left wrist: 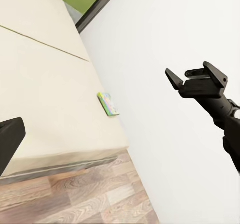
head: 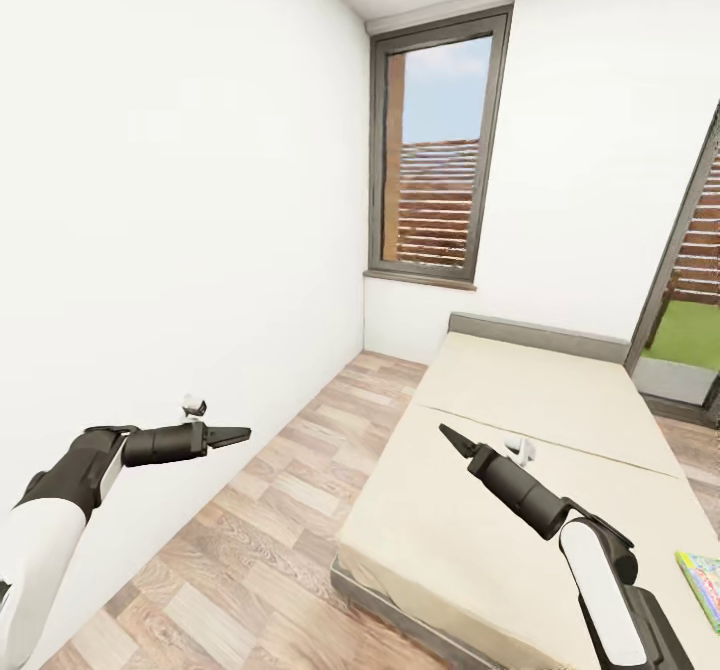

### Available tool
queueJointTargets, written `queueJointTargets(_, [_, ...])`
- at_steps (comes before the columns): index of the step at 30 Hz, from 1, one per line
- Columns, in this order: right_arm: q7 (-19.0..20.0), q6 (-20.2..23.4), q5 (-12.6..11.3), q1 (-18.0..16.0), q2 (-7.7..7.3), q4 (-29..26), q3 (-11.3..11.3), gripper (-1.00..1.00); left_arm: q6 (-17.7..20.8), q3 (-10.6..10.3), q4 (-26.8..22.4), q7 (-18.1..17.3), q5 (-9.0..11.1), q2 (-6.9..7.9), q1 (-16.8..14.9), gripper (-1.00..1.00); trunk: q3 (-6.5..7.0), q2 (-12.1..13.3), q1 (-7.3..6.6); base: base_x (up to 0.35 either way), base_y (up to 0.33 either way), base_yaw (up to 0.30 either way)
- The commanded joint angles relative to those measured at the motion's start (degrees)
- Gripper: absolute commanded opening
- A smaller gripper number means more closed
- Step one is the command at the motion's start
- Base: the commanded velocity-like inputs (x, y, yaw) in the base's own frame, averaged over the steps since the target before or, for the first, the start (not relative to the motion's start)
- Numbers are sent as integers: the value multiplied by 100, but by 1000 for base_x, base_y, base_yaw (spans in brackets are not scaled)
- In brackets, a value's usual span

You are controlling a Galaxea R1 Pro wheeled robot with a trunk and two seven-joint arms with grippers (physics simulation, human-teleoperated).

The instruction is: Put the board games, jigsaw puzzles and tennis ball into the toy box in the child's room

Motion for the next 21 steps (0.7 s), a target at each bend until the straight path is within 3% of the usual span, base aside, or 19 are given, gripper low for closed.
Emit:
queueJointTargets(1, [10,38,-21,-2,3,1,-8,100,60,26,-3,-41,-54,-5,-2,100,0,-4,2,0,0,-146])
queueJointTargets(6, [6,38,-21,-3,1,3,-13,100,60,26,-3,-41,-58,-16,-3,100,12,-4,2,0,-44,-148])
queueJointTargets(21, [4,38,-21,0,34,36,-7,100,60,26,-3,-41,-57,-21,-5,100,49,-4,2,0,-171,-150])
